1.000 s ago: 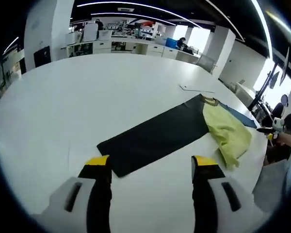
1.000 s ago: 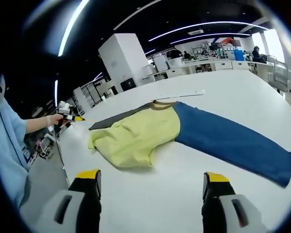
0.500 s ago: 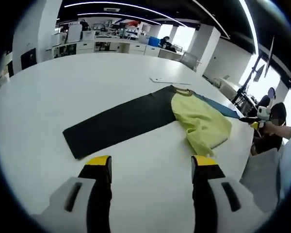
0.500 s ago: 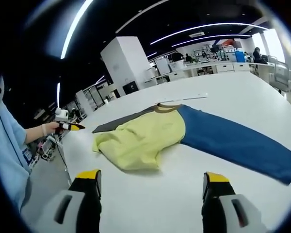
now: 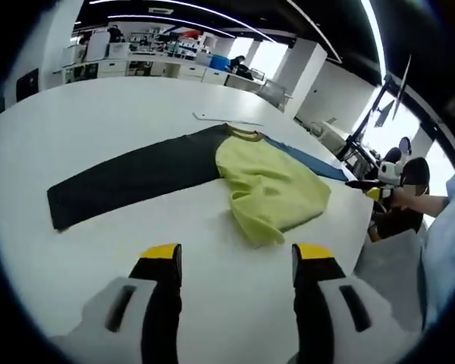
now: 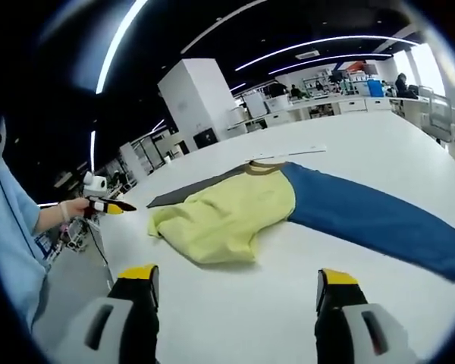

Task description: Fold the garment on the visible template until the final outline fits inside the template.

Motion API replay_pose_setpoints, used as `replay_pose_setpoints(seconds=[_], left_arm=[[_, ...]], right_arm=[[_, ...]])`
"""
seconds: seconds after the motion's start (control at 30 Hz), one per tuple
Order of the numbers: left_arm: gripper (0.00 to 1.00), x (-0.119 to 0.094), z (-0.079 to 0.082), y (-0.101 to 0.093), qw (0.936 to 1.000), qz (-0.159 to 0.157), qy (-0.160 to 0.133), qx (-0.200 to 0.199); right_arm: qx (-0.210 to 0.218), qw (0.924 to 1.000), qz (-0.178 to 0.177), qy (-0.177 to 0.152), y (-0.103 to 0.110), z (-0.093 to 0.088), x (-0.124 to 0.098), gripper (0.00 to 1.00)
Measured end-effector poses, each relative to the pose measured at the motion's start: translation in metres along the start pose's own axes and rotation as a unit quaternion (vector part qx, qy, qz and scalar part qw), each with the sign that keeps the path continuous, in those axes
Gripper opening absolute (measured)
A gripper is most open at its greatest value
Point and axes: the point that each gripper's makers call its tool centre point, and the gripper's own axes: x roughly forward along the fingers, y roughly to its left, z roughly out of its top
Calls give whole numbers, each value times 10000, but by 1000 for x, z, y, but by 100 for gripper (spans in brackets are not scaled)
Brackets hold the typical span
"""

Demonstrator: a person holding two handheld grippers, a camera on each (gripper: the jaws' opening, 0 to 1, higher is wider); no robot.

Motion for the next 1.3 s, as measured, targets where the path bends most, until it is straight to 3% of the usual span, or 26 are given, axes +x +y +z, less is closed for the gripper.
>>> replay_pose_setpoints(seconds=[0.23,0.33,0.5,1.03,1.13,1.17,1.2,1.23,1.3], left_arm=[[50,21,-16,-32,9997,-215,1,-106],[47,29,-15,-44,9990,-312,-162,-267],[41,45,-29,-54,9989,-413,99,-184],[26,78,-24,-48,9961,-149,-208,-841],[14,80,-22,-45,9943,-107,-310,-1018],[3,80,-23,-44,9937,-105,-297,-1080],[2,80,-23,-49,9906,-261,-281,-1312],[1,81,-21,-47,9883,-199,-329,-1476],[1,78,-22,-45,9898,-148,-345,-1374]], right_arm=[[-20,10000,-21,-61,-1,2,-6,86],[45,9999,-61,-118,-1,0,-7,86],[47,9999,-31,-84,2,-3,-7,86],[-64,10000,-32,0,4,0,-16,86],[-61,10000,-53,-11,6,0,-16,86],[-54,10000,-50,-5,7,-1,-16,86],[-50,10000,-52,11,7,-3,-16,86],[-54,10000,-49,29,9,-4,-15,85],[-53,10000,-23,41,12,-5,-13,85]])
